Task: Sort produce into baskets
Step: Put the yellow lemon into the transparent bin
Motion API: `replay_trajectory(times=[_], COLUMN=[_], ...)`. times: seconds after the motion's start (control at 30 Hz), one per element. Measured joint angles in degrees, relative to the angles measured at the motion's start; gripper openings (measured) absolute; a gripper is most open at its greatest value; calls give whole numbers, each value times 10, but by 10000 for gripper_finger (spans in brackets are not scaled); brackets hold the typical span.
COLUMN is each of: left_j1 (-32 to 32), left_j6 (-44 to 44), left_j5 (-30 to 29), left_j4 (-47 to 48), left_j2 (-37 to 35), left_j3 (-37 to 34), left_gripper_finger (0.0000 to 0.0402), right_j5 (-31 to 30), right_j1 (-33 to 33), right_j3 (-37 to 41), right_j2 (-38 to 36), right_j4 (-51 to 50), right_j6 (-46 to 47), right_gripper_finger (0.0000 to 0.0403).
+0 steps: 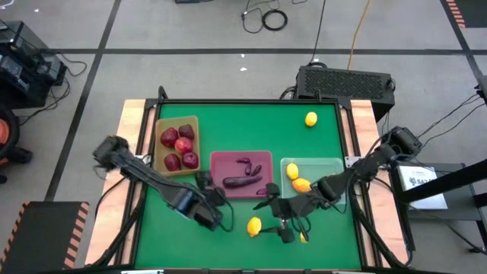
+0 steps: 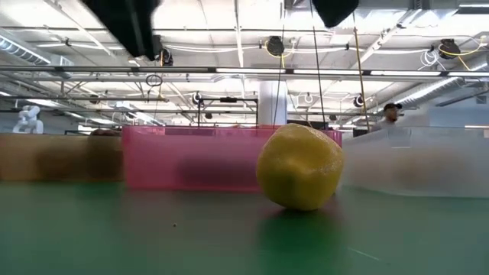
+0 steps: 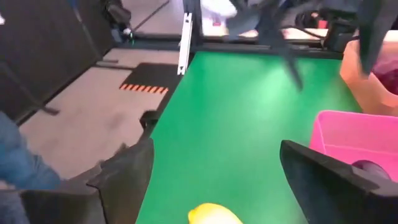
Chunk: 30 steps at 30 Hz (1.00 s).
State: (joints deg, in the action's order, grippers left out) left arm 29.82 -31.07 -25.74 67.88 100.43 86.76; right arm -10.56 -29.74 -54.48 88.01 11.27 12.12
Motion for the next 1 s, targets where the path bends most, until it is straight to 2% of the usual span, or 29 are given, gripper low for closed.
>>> replay_trajectory(times=[0.17, 0.23, 0.33, 0.43, 0.67, 0.77, 1.0], left_j1=[-2, -2, -2, -2, -2, -1, 0], left_j6=[-78, -111, -143, -150, -147, -147, -136], left_j5=[-14, -21, -21, -22, -21, -17, -17], left_j4=[-16, -57, -124, -197, -215, -214, -215], left_j2=[-116, -162, -212, -245, -252, -251, -252], left_j3=[-136, -186, -248, -286, -293, -293, -293], left_gripper_finger=[292, 292, 292, 292, 292, 292, 292], right_j5=[39, 47, 50, 50, 52, 81, 123], right_j1=[13, 13, 13, 20, 37, 39, 38], right_j3=[0, -1, -28, -89, -246, -299, -331], right_j2=[0, 5, 41, 102, 231, 269, 313], right_j4=[-29, -30, -43, -93, -330, -402, -424], right_j6=[-66, -103, -149, -185, -204, -206, -222], right_gripper_finger=[338, 338, 338, 338, 338, 338, 338])
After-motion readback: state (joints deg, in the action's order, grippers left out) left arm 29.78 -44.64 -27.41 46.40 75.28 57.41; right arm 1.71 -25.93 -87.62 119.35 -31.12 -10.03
